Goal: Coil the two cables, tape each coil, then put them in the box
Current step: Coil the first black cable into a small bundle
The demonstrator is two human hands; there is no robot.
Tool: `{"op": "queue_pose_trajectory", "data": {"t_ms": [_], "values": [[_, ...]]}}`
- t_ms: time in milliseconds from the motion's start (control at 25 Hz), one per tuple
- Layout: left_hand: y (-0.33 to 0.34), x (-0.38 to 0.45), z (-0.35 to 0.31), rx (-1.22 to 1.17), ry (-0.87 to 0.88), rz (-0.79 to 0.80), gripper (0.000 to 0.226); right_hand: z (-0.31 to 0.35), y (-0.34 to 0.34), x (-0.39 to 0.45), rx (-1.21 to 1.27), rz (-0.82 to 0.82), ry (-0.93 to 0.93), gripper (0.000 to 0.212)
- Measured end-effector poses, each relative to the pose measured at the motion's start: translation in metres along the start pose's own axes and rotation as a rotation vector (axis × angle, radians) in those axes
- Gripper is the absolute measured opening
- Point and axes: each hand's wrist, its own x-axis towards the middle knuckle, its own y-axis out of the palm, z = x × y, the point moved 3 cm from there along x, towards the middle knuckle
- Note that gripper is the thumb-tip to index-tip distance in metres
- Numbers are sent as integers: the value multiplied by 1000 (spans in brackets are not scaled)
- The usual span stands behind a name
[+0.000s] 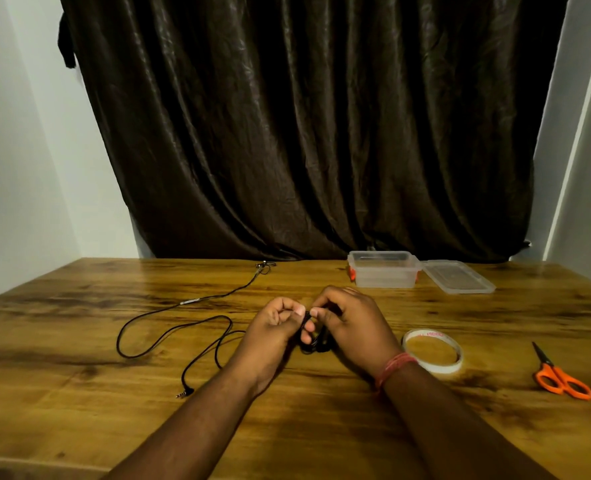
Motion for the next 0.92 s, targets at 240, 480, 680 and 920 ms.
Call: {"op": "queue_pose_trajectory", "data": {"t_ms": [240, 480, 680, 920], "values": [[4, -2, -3, -235, -124, 72, 15, -6, 0, 1, 82, -57, 65, 10], [3, -3, -2, -292, -118, 177, 15, -5, 1, 1, 106, -48, 80, 10], [4, -4, -6, -306, -106, 261, 15, -3, -1, 0, 94, -55, 86, 9], [3, -7, -9, -294, -94, 198, 16, -5, -6, 1, 190, -4, 185, 8]]}}
